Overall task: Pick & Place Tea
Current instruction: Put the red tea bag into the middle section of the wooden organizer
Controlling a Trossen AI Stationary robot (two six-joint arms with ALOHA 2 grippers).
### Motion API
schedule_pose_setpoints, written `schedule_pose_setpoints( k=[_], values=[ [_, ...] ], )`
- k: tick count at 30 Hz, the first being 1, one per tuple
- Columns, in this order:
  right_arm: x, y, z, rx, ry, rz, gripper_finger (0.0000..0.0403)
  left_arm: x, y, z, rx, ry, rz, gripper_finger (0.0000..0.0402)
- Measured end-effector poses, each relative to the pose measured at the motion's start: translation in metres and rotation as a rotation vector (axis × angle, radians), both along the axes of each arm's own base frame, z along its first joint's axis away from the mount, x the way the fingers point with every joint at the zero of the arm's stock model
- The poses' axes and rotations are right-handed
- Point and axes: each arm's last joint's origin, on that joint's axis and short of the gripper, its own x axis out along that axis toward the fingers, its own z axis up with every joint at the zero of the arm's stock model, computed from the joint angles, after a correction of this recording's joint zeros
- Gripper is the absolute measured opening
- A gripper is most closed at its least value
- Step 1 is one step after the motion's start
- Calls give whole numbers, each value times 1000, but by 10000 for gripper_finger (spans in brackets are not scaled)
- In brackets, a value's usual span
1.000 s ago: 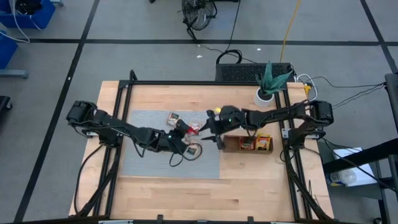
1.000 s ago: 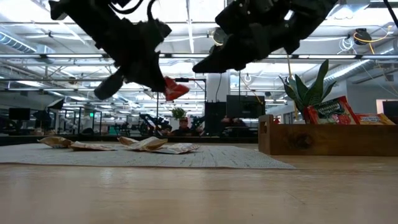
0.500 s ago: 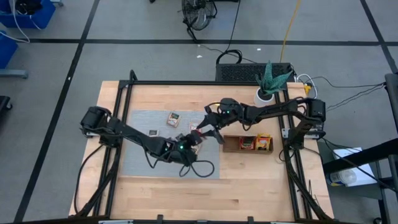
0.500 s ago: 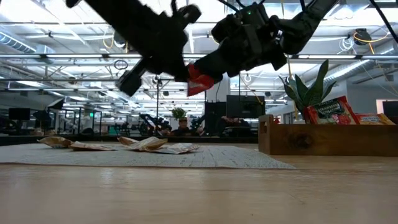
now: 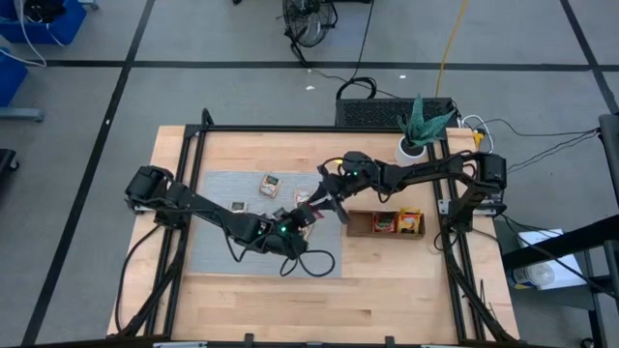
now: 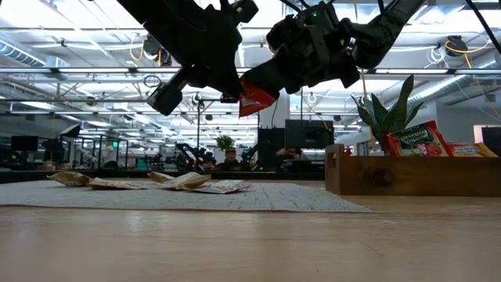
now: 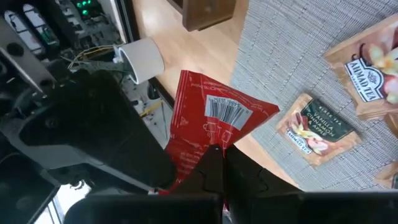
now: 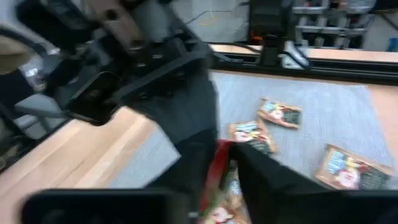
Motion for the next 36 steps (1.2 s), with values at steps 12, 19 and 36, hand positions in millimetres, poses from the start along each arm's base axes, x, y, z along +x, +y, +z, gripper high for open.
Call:
schedule_pose_setpoints(
  k=[12, 19, 36],
  values=[
    [2, 28, -5, -132, 1, 95, 1, 3, -7, 3, -274, -244, 121, 21],
    [2, 23, -2, -191, 8, -9, 0, 0, -14, 28, -533, -483, 248, 94],
    [-66, 76, 55, -386, 195, -265, 0, -35, -6, 63, -835, -543, 369, 275]
  ],
)
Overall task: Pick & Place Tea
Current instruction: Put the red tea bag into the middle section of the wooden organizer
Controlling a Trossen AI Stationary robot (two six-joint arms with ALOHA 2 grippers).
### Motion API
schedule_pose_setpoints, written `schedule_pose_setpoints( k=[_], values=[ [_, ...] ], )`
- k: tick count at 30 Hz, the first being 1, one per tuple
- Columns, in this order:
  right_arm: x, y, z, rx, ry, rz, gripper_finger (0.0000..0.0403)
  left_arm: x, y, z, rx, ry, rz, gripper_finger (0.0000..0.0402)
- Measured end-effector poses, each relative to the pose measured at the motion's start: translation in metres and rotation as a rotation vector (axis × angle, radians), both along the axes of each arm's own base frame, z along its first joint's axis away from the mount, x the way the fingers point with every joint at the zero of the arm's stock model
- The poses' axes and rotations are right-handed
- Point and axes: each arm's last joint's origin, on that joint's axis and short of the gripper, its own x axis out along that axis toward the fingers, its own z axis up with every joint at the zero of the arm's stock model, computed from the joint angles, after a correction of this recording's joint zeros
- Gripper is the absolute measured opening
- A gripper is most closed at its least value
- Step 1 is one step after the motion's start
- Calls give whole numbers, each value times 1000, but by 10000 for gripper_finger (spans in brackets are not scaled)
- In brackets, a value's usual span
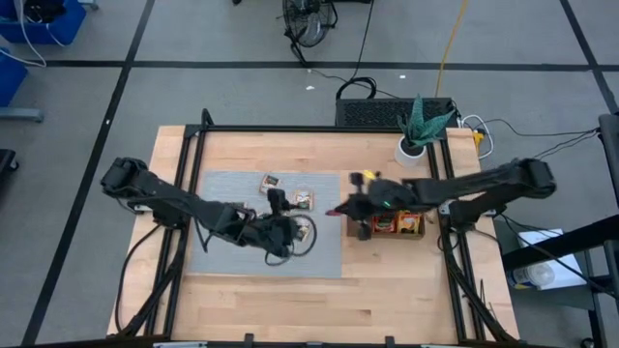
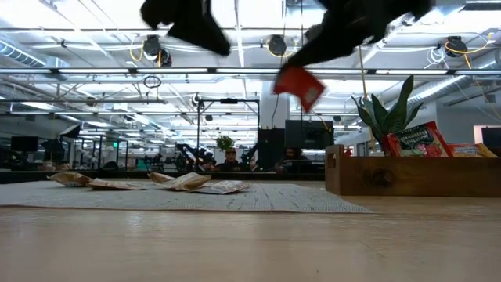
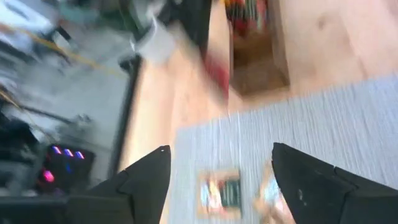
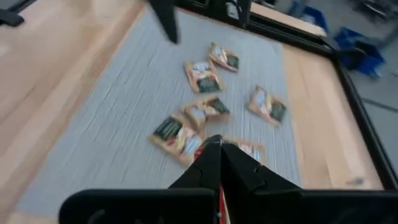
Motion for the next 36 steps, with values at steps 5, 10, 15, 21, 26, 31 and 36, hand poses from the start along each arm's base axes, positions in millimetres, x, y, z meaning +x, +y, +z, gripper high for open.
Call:
schedule_pose_setpoints(
  k=[5, 10, 15, 21, 26, 31, 36],
  values=[
    [-51, 34, 6, 83, -60, -118, 0, -13, 26, -8, -59, 8, 47, 255],
    [-92, 60, -19, 142, -149, -204, 0, -17, 48, -19, -75, -67, 105, 233],
    [-126, 71, -59, 122, -231, -353, 0, -16, 59, -22, -124, -87, 85, 220],
    [-149, 81, -87, 147, -354, -423, 0, -15, 61, -20, -134, -109, 89, 220],
    [-159, 80, -107, 107, -399, -476, 0, -14, 61, -18, -125, -124, 86, 216],
    [-165, 73, -129, 111, -398, -519, 0, -13, 61, -17, -141, -143, 95, 216],
    [-163, 75, -134, 107, -399, -512, 0, -12, 61, -16, -143, -153, 94, 216]
  ],
)
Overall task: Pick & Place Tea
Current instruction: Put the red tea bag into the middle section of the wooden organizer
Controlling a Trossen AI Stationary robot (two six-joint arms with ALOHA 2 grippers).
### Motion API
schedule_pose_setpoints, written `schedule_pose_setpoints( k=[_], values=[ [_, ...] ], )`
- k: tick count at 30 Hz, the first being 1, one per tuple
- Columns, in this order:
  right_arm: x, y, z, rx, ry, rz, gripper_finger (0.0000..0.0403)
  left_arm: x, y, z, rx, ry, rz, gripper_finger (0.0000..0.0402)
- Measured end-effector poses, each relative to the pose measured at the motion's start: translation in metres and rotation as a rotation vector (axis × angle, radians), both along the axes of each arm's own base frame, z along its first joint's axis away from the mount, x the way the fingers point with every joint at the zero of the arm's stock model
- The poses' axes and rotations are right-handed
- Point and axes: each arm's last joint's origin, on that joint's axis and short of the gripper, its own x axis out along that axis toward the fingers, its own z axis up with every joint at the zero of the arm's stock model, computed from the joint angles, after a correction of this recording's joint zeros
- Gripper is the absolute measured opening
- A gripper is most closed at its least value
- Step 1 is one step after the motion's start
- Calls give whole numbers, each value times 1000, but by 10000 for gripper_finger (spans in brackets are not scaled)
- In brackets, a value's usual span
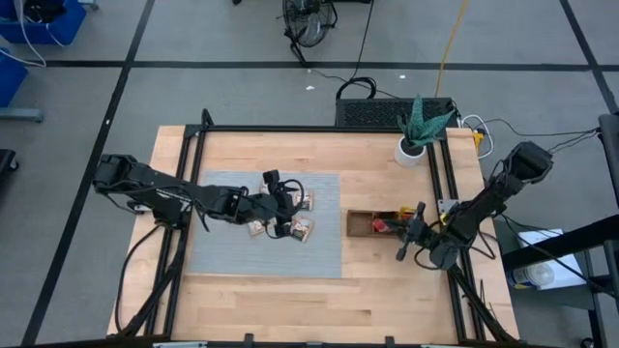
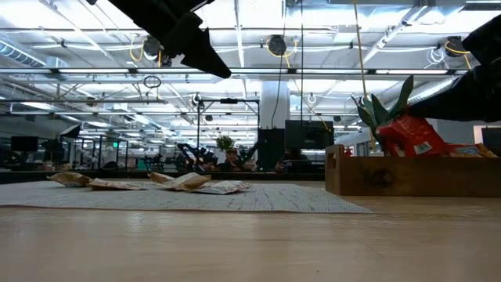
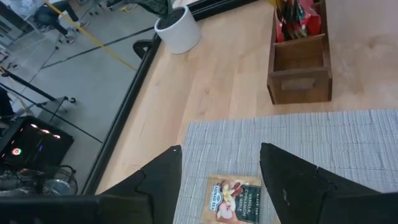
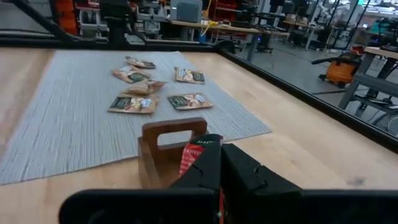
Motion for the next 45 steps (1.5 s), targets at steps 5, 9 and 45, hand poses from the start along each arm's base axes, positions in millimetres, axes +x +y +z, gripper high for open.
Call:
schedule_pose_setpoints(
  k=[5, 9, 45],
  values=[
    [3, 3, -6, -8, 7, -2, 0, 0, 0, 0, -1, -3, 1, 220],
    [2, 5, -14, 6, 17, -3, 0, 0, 0, 0, -2, -4, 1, 216],
    [-1, 14, -8, -162, 0, -38, 131, 0, 0, 0, 2, 5, -1, 214]
  ],
)
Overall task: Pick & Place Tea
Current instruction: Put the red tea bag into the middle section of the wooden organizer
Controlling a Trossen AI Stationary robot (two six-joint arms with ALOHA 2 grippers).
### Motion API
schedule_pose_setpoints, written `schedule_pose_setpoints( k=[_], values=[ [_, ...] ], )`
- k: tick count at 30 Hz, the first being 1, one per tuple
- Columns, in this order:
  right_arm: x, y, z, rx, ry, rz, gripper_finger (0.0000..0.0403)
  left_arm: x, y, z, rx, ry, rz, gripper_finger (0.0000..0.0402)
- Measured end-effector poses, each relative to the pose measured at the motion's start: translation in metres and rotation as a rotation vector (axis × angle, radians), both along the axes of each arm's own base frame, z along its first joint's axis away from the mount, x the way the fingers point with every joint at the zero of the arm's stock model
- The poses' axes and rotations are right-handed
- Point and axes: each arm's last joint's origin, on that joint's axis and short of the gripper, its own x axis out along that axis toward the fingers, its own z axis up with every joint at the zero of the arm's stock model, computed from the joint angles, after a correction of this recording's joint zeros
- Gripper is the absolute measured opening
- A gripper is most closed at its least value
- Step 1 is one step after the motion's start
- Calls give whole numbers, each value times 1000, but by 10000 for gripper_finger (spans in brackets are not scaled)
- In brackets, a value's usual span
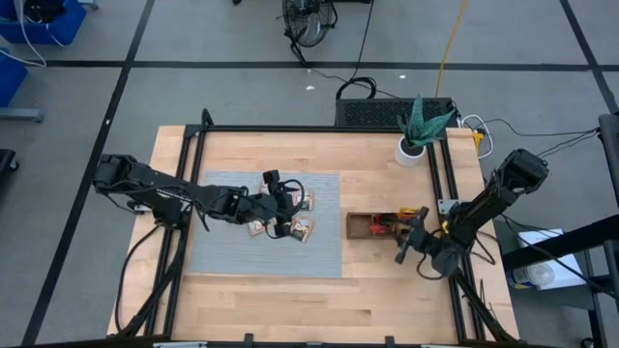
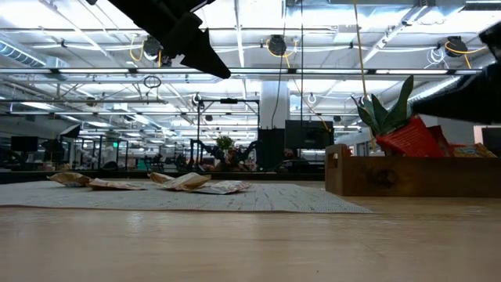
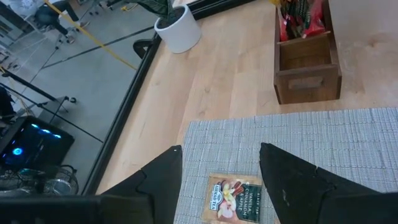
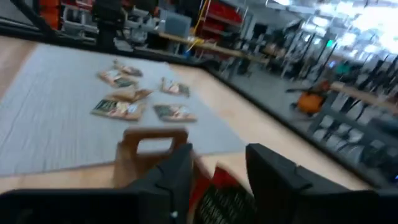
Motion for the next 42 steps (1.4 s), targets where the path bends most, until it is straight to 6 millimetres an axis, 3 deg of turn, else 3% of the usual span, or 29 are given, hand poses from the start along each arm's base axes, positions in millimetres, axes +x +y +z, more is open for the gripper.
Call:
schedule_pose_setpoints(
  k=[3, 6, 9, 12, 15, 17, 20, 26, 31, 42],
  values=[
    [5, 5, 17, -73, -6, 4, 154, 0, 0, 0, 0, 1, 0, 214],
    [14, 9, 46, -106, -50, -4, 152, 0, 0, 0, 0, 1, 0, 214],
    [24, 17, 73, -197, -38, -13, 109, 0, 0, 0, 0, 1, 0, 214],
    [41, 30, 88, -359, 76, -21, 28, 0, 0, 0, 0, 1, 0, 214],
    [63, 42, 97, -461, 187, 23, 6, 0, 0, 0, 0, 1, 0, 214],
    [77, 44, 97, -442, 256, 136, 2, 0, 0, 0, 0, 1, 0, 214],
    [94, 28, 92, -229, 431, 268, 1, 0, 0, 0, -1, 1, 0, 214],
    [98, -7, 78, 150, 683, 315, 0, 0, 0, 0, -1, 1, -1, 214],
    [92, -25, 70, 286, 803, 211, 0, 0, 0, 0, -6, 3, -8, 214],
    [72, -36, 60, 380, 934, -8, 0, 0, 0, 0, -5, 5, -9, 214]
  ],
)
